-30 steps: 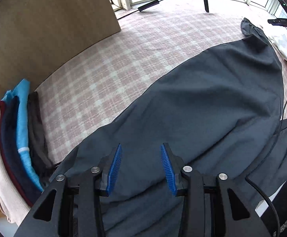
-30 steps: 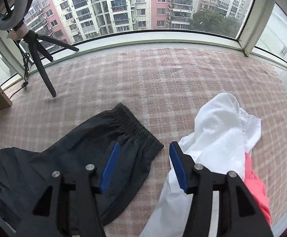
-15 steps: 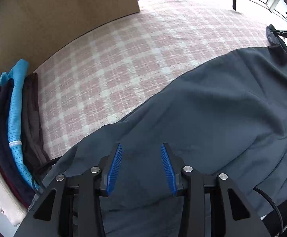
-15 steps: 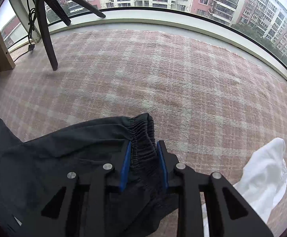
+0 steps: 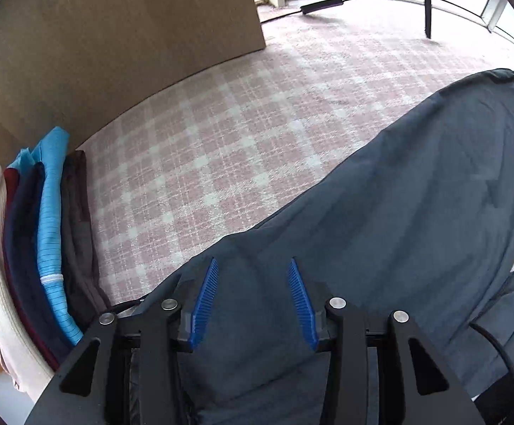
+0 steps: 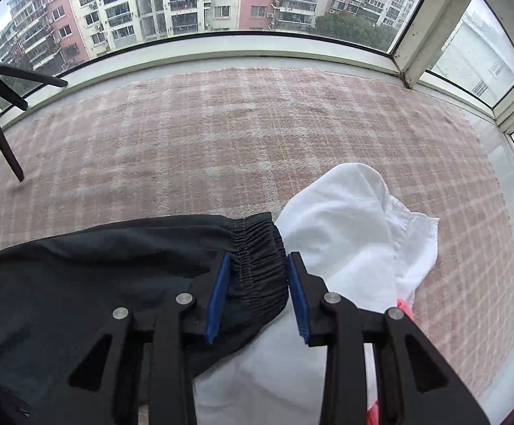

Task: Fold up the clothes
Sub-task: 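Grasp the elastic waistband of the grey trousers with the right tool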

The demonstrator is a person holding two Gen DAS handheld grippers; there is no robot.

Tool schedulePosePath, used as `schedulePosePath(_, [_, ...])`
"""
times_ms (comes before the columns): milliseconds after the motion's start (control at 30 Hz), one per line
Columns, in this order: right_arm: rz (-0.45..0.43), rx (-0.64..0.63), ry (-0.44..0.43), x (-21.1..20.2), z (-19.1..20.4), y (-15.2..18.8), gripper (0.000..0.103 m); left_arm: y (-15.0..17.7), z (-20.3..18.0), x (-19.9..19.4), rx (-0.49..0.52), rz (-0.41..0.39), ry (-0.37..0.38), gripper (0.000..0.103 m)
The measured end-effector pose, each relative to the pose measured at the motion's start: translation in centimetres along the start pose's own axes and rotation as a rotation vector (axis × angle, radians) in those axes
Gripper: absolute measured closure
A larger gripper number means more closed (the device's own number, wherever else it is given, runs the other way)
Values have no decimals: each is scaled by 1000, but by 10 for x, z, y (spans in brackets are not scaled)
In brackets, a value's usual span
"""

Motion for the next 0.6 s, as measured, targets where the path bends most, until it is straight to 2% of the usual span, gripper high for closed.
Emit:
schedulePosePath(133, [-97, -3, -157, -72, 30, 15, 64, 25, 1, -42, 16, -63, 3, 63])
schedulePosePath(167, [-109, -18, -186, -88, 38, 24, 58, 36, 2, -52, 10, -78, 7, 63])
schedulePosePath(233, [-133, -49, -243, -120, 53, 43, 51, 65, 8, -73, -19, -95, 3, 60])
schedulePosePath(300, [-153, -64, -283, -147, 58, 70, 51, 98, 14, -89, -53, -97, -13, 60])
schedulePosePath(367, [-160, -60, -324, -169, 57, 105, 51, 132, 16, -98, -71, -91, -15, 60])
schedulePosePath(500, [-129, -11, -312, -186, 46, 196, 51, 183, -12, -99, -24, -60, 40, 60])
schedulePosePath(600, [-67, 129, -312, -178, 33, 273, 51, 199, -52, -84, 63, -31, 138, 60])
Point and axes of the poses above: each gripper's, at about its wrist camera, not at the fingertips, and x roughly the way its jaws point, z to its left, y to its underside, the point moved 8 cm from there along x, roughly the way its jaws point, and after that the axes turned 8 degrees about -x, right-handed, at the moved point
